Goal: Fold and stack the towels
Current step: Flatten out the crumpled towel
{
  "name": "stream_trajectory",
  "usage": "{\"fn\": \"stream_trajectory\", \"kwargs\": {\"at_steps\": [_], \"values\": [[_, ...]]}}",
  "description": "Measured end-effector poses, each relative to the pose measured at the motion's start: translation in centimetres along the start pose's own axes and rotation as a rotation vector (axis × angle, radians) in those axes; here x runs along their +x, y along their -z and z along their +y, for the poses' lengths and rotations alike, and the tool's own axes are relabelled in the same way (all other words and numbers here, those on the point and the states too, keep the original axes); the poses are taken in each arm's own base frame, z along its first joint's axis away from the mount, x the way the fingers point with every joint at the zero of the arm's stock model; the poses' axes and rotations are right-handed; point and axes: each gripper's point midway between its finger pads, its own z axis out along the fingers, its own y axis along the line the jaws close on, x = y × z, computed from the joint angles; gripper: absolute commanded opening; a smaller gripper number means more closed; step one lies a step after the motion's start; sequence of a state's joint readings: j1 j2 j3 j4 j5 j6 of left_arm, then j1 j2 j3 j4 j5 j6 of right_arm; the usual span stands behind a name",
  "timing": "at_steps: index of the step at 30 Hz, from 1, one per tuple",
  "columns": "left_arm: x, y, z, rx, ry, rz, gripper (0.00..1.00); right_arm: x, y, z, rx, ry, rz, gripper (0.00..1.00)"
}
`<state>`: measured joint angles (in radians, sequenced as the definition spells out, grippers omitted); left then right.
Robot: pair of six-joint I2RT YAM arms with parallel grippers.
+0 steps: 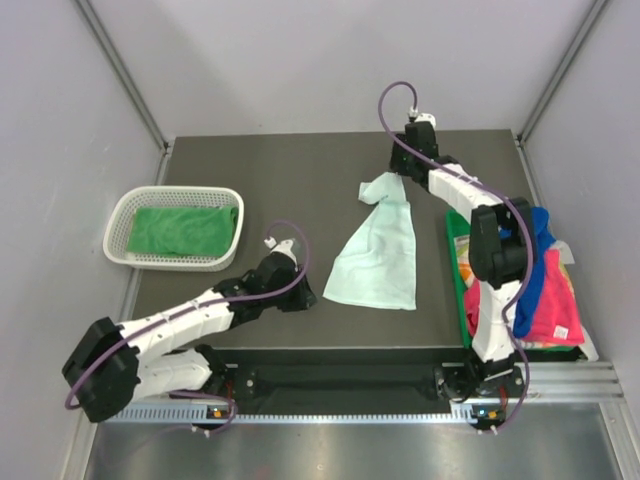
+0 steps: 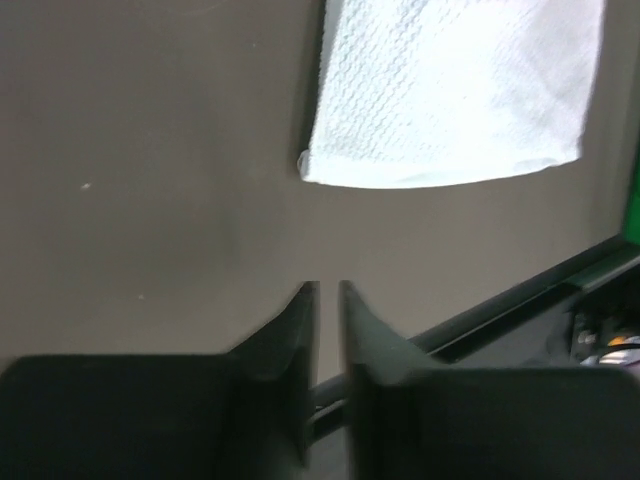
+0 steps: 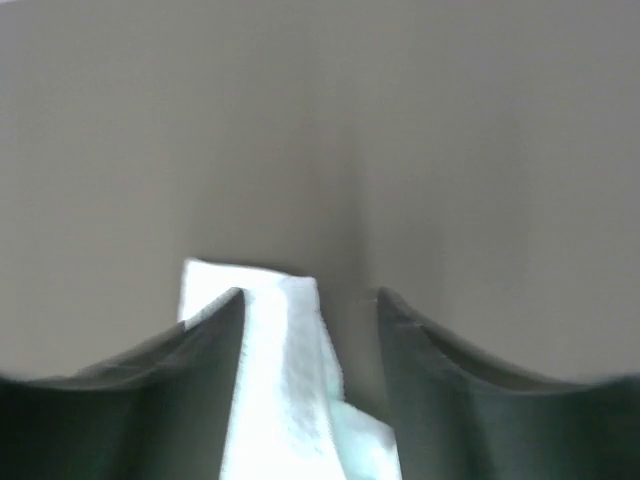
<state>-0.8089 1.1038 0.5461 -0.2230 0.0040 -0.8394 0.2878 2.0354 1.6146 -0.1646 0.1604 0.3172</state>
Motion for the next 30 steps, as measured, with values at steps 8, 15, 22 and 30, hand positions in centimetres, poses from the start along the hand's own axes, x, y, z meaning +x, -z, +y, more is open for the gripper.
{"fn": "stream_trajectory", "kwargs": {"at_steps": [8,15,22,30], "values": [[-0.6,-2.9,0.4,-0.084,-0.059,0.04,0.57,2.0,2.5,-2.4,0.092,-0.003,0.066,0.7],[-0.9,-5.6,0.7,-0.127,-0.116,0.071,0.54,6.6,13.2,-4.7,0.087,-0.037,0.089,0.65],[-1.0,-6.7,1.2,-0.136,-0.151,0.081,0.47,16.1,19.9,-3.4,0.009,0.012,0.179,0.59],[-1.2,-8.3,-0.4,-0.061,-0.152,0.076,0.31,25.0,22.6,-4.9,0.053,0.035,0.326,0.58]]}}
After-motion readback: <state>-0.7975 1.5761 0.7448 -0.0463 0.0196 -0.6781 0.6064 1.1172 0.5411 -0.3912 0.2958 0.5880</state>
